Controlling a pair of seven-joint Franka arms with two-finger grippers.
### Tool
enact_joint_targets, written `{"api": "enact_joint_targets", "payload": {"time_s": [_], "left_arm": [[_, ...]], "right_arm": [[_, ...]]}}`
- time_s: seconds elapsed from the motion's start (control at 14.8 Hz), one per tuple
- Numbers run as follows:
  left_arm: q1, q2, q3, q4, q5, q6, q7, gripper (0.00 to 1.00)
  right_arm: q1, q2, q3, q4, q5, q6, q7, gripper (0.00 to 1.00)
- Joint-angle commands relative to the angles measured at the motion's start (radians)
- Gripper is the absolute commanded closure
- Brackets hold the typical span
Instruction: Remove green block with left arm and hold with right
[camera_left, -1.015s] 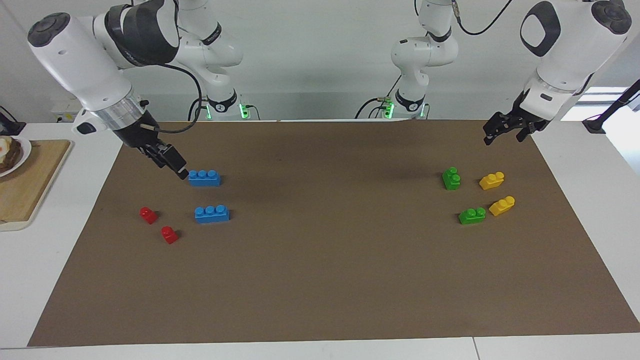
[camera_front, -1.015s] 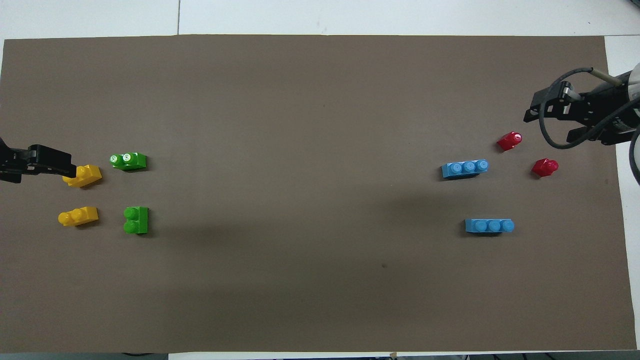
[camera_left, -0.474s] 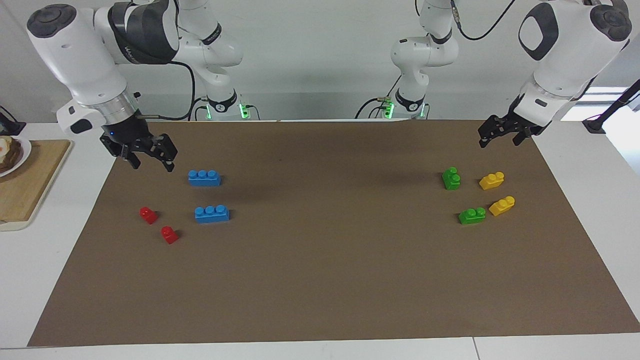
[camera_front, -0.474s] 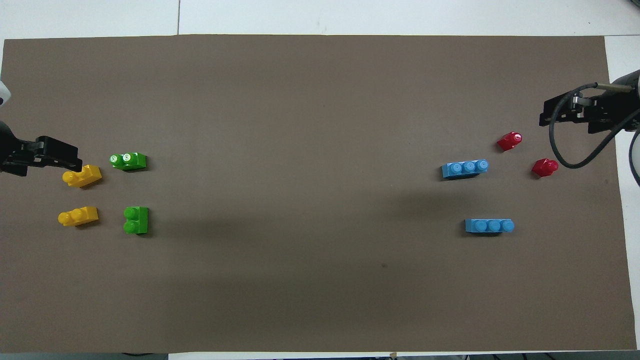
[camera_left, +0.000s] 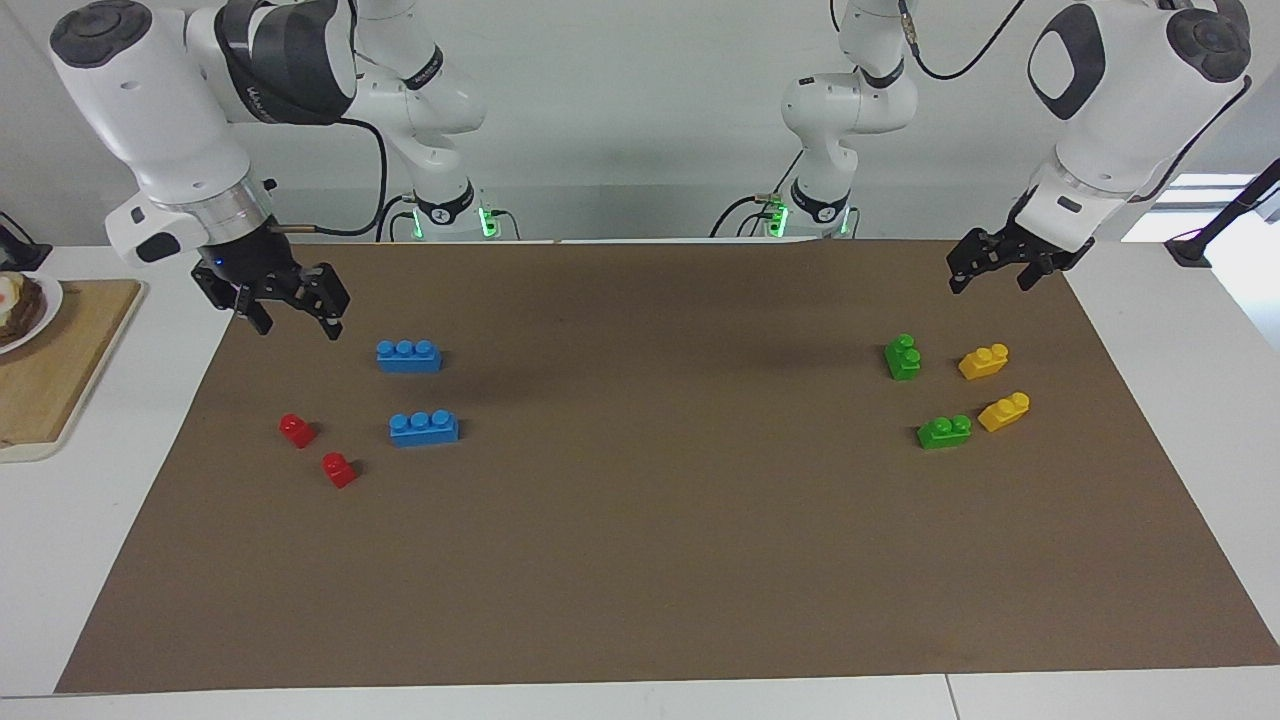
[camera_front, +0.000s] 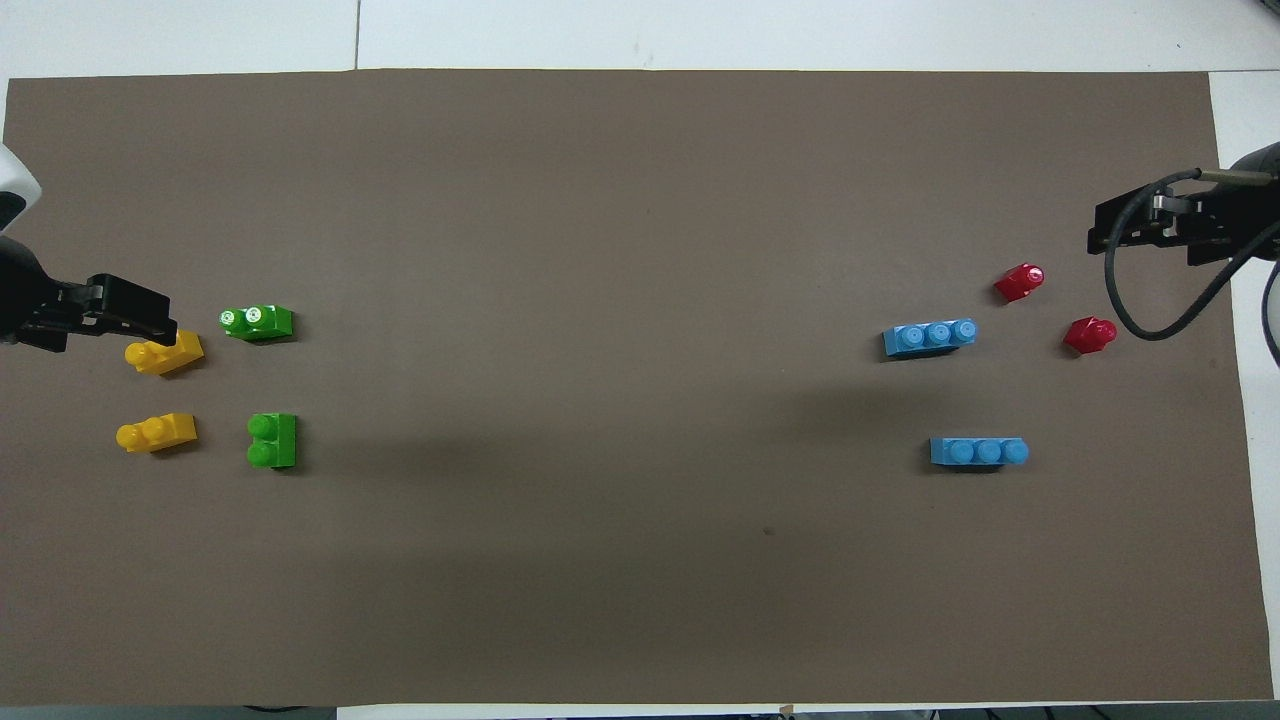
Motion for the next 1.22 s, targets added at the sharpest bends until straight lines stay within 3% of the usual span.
{"api": "enact_joint_targets", "payload": {"time_s": [0.0, 1.15], "left_arm": [[-0.007, -0.007, 0.004, 0.008, 0.020, -0.012, -0.011, 0.00], [-0.020, -0.009, 0.004, 0.002, 0.019, -0.011, -0.016, 0.00]], "right_arm": [[-0.012, -0.005, 0.007, 0.010, -0.025, -0.029, -0.024, 0.05], [-0.016, -0.005, 0.007, 0.007, -0.036, -0.029, -0.061, 0.00]]}}
